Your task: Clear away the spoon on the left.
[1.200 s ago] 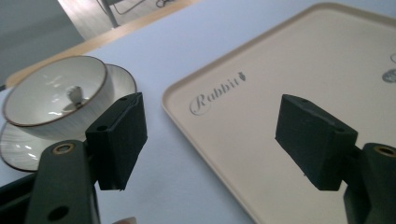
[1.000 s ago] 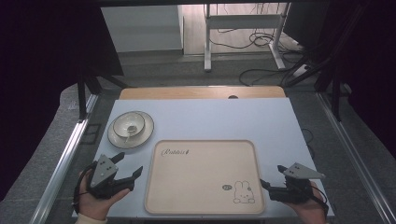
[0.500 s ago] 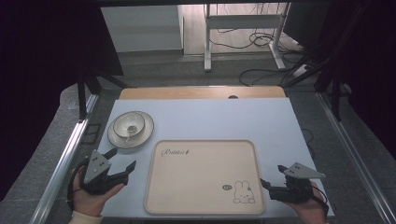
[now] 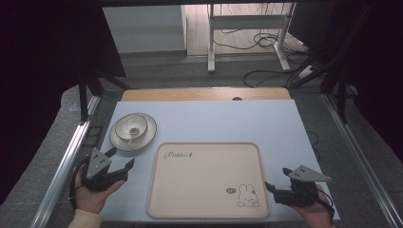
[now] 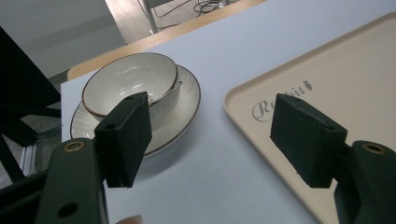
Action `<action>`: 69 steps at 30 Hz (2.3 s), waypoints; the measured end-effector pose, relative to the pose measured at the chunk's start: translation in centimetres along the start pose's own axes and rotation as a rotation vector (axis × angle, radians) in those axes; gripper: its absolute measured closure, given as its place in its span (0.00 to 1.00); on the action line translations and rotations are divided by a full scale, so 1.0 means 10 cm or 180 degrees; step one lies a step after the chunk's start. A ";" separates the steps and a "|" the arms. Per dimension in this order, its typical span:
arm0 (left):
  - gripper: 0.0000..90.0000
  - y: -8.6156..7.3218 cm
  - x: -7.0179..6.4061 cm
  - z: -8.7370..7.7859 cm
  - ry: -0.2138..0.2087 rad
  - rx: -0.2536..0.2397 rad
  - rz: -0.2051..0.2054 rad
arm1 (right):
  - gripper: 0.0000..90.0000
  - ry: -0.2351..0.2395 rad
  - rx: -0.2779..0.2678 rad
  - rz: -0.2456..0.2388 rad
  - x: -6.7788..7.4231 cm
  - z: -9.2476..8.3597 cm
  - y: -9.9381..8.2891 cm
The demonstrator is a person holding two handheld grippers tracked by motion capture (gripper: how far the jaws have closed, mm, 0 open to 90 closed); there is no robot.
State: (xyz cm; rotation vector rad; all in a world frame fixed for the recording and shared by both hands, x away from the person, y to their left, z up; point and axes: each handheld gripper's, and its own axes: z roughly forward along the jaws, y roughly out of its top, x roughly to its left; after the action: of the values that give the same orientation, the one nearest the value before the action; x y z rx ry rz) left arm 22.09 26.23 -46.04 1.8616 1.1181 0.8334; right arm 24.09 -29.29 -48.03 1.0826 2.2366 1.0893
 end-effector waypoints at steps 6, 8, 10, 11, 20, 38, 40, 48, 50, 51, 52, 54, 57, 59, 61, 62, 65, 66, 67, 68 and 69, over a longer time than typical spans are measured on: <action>0.35 -0.03 0.05 0.18 0.0075 0.0071 -0.0036 | 0.20 0.0009 0.0015 -0.0016 0.00 0.01 0.00; 0.35 -0.03 0.07 0.20 0.0088 0.0080 -0.0047 | 0.20 0.0012 0.0016 -0.0021 0.00 0.01 0.00; 0.36 -0.03 0.11 0.29 0.0142 0.0130 -0.0037 | 0.20 0.0013 0.0019 -0.0025 0.00 0.01 0.00; 0.36 -0.03 0.11 0.29 0.0142 0.0130 -0.0037 | 0.20 0.0013 0.0019 -0.0025 0.00 0.01 0.00; 0.40 -0.04 0.19 0.51 0.0202 0.0260 0.0114 | 0.20 -0.0008 0.0038 -0.0042 0.00 0.01 -0.01; 0.71 0.03 0.20 0.57 0.0246 0.0110 0.0213 | 0.20 -0.0044 0.0048 -0.0028 -0.02 0.00 -0.02; 0.77 0.03 0.21 0.56 0.0237 0.0119 0.0239 | 0.20 -0.0051 0.0056 -0.0030 -0.02 0.00 -0.02; 0.91 0.02 0.21 0.54 0.0286 0.0143 0.0308 | 0.20 -0.0056 0.0052 -0.0026 -0.02 0.00 -0.02; 0.94 0.02 0.21 0.54 0.0316 0.0154 0.0309 | 0.20 -0.0058 0.0051 -0.0032 -0.02 0.00 -0.02; 0.95 0.02 0.21 0.53 0.0332 0.0161 0.0307 | 0.20 -0.0060 0.0049 -0.0034 -0.02 0.00 -0.02; 0.95 0.02 0.22 0.53 0.0346 0.0163 0.0300 | 0.20 -0.0063 0.0047 -0.0038 -0.02 0.00 -0.02; 0.97 0.02 0.22 0.53 0.0384 0.0157 0.0282 | 0.20 -0.0066 0.0054 -0.0045 -0.02 0.00 -0.02; 0.98 0.02 0.23 0.52 0.0423 0.0148 0.0254 | 0.20 -0.0066 0.0060 -0.0046 -0.02 0.00 -0.02; 0.99 0.02 0.24 0.51 0.0439 0.0133 0.0238 | 0.20 -0.0065 0.0062 -0.0044 -0.02 0.00 -0.02; 1.00 0.02 0.24 0.51 0.0434 0.0129 0.0217 | 0.20 -0.0068 0.0062 -0.0047 -0.02 0.01 -0.02; 1.00 0.02 0.24 0.51 0.0440 0.0127 0.0216 | 0.20 -0.0067 0.0063 -0.0047 -0.02 0.01 -0.02; 1.00 0.02 0.24 0.51 0.0450 0.0117 0.0220 | 0.20 -0.0037 0.0059 -0.0028 -0.02 0.01 -0.02; 1.00 0.02 0.24 0.51 0.0457 0.0119 0.0227 | 0.20 -0.0023 0.0053 -0.0004 -0.02 0.01 -0.03; 1.00 0.02 0.24 0.51 0.0465 0.0115 0.0235 | 0.20 -0.0018 0.0050 0.0014 -0.02 0.01 -0.03; 1.00 0.02 0.24 0.51 0.0472 0.0104 0.0237 | 0.20 -0.0026 0.0052 0.0014 -0.03 0.01 -0.03; 1.00 0.02 0.24 0.51 0.0476 0.0097 0.0235 | 0.20 -0.0031 0.0054 0.0015 -0.03 0.01 -0.03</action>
State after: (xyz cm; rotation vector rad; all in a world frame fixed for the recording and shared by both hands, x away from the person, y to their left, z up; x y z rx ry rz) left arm 27.37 26.83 -47.94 1.9007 1.1647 1.0171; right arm 24.21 -29.57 -48.31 1.0983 2.2407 1.0668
